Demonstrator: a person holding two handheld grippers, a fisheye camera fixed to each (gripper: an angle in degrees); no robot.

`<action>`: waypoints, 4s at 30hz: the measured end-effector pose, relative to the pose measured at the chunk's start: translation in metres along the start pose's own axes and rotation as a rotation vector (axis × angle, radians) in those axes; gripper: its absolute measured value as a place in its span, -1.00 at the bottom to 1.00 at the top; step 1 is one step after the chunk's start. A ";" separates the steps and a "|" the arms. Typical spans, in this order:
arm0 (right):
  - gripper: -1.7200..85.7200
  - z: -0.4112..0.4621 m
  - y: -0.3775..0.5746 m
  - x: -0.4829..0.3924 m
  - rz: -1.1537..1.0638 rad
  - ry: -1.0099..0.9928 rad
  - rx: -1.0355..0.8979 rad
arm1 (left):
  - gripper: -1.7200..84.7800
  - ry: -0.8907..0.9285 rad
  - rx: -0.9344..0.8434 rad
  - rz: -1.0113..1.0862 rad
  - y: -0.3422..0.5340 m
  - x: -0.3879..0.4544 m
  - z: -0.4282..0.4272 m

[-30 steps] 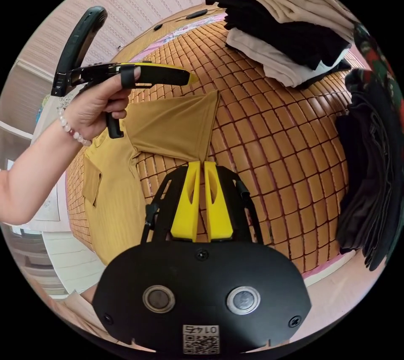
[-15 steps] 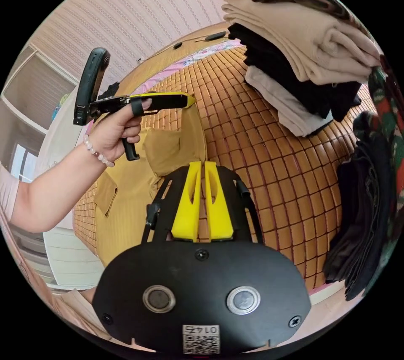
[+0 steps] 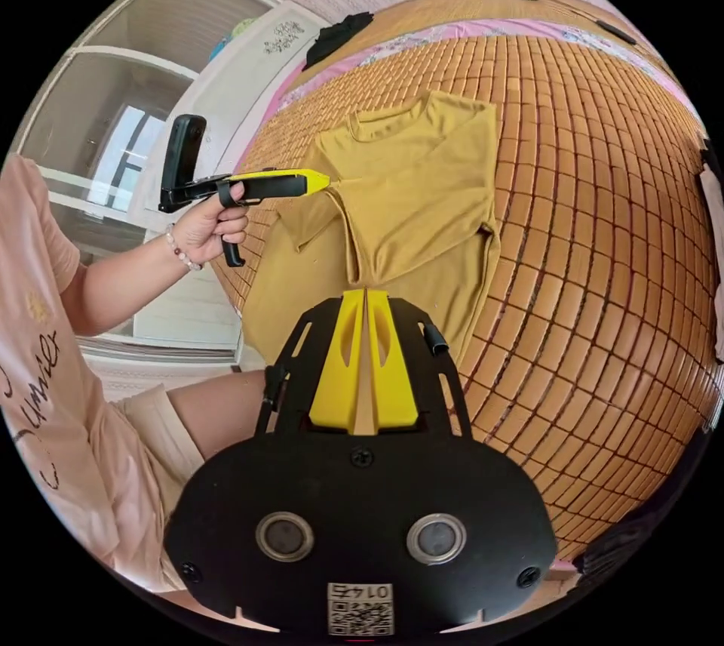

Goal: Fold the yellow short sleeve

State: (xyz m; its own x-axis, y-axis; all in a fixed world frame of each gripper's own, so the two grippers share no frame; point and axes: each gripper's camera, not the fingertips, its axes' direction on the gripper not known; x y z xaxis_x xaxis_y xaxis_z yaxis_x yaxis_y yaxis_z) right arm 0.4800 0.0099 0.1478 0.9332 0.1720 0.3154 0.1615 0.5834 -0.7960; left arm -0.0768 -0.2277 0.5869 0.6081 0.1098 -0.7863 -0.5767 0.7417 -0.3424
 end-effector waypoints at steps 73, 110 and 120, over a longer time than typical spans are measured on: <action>-0.94 0.045 -0.074 0.060 0.206 0.274 -0.097 | -0.98 -0.158 0.053 -0.342 0.204 -0.154 -0.213; -0.97 0.217 -0.125 -0.083 -0.081 0.443 -0.399 | -0.98 -0.118 -0.263 -0.047 0.205 -0.007 -0.037; -0.97 0.213 -0.128 -0.054 0.099 0.418 -0.381 | -0.98 -0.118 -0.387 -0.060 0.221 -0.001 -0.003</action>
State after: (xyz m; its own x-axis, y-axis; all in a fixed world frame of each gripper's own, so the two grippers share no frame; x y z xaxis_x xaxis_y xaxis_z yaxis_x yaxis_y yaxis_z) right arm 0.3402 0.0952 0.3429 0.9849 -0.1620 0.0607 0.0990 0.2402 -0.9656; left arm -0.2062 -0.0658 0.5107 0.6921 0.1655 -0.7026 -0.6875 0.4474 -0.5719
